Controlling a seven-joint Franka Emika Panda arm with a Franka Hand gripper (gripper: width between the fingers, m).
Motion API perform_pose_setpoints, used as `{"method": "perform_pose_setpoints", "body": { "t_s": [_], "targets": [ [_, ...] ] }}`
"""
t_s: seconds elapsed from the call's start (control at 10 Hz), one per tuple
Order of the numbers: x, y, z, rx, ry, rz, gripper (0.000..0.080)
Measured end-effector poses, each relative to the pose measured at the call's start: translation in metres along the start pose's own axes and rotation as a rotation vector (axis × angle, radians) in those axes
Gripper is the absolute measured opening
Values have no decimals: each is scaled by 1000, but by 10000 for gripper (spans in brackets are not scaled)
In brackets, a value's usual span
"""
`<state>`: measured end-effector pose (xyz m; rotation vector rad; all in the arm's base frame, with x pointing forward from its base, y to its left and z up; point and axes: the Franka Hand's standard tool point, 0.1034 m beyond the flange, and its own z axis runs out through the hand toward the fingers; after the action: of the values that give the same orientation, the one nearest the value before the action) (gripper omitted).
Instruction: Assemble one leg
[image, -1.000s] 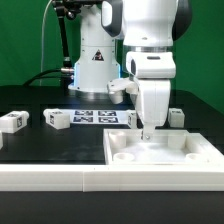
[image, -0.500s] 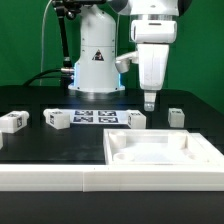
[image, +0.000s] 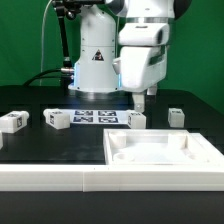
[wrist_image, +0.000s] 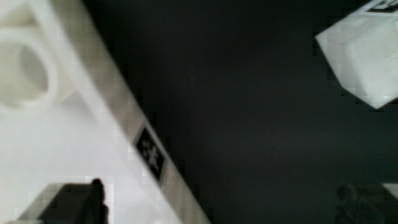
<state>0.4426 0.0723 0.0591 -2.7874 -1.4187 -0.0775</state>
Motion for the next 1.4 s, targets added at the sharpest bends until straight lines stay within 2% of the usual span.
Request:
{"method": "perform_pose_setpoints", "body": {
  "t_s": [0.2,0.4,0.8,0.9,1.1,1.4],
  "targets": [
    [6,-13,3,5,2,207,649],
    [12,-23,9,23,-1,419,649],
    [13,-24,10,31,2,640,649],
    [13,-31,12,35,13,762,649],
    [25,-57,14,52,10,936,649],
    [42,-82,17,68,21,1129,649]
  ]
}}
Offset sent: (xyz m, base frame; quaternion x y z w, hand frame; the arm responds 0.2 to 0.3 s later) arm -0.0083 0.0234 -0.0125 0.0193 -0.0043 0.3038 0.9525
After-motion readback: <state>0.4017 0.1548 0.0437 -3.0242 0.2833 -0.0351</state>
